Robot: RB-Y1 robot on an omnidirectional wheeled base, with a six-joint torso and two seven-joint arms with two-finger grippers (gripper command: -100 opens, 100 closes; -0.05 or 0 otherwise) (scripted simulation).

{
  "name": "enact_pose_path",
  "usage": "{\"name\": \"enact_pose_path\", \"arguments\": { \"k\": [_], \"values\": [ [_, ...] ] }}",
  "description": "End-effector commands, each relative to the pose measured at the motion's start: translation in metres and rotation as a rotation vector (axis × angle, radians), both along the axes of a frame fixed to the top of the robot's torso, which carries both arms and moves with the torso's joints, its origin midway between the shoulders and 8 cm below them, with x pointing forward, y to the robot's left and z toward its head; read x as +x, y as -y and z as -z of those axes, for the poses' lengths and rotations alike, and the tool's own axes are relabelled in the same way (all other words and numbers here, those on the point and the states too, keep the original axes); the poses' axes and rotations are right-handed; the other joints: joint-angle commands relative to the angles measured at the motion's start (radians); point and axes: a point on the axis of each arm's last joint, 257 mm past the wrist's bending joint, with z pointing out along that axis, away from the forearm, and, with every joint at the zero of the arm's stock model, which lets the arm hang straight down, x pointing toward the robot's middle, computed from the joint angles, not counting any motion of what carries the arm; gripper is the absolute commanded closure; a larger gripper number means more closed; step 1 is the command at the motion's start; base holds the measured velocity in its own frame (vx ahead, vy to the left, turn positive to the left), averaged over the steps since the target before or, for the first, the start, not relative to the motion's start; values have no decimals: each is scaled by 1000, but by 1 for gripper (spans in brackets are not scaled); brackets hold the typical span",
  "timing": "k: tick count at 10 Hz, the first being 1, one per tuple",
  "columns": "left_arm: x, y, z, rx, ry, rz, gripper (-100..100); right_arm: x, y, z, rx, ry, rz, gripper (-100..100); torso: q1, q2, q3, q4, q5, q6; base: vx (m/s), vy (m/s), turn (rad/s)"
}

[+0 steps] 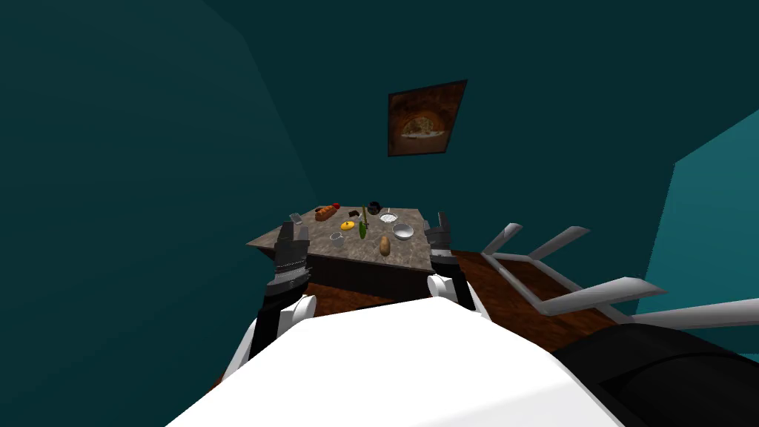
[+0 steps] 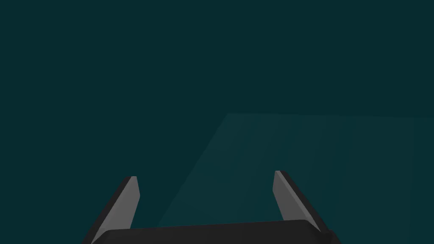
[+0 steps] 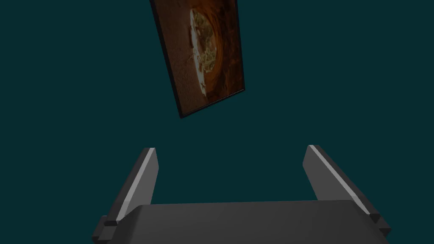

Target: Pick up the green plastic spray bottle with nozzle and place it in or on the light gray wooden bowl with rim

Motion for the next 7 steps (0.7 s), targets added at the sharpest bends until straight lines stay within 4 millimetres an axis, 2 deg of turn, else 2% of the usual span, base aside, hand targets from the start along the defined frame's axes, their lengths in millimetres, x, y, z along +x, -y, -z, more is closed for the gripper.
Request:
{"name": "enact_pose_path", "arguments": {
  "k": [1, 4, 7],
  "values": [
    [6, 4, 4, 42, -17, 6, -100, 0, 0, 0, 0, 0, 0, 0, 0, 0, 0, 0, 0, 0, -68, 18, -108],
    [24, 9, 18, 144, -60, 8, -100, 0, 0, 0, 0, 0, 0, 0, 3, 8, 4, 2, 1, 1, -116, 37, -164],
    [41, 11, 32, 235, -97, 1, -100, 0, 0, 0, 0, 0, 0, 0, 3, 4, 2, 1, 1, 0, -56, 34, -137]
  ]
}}
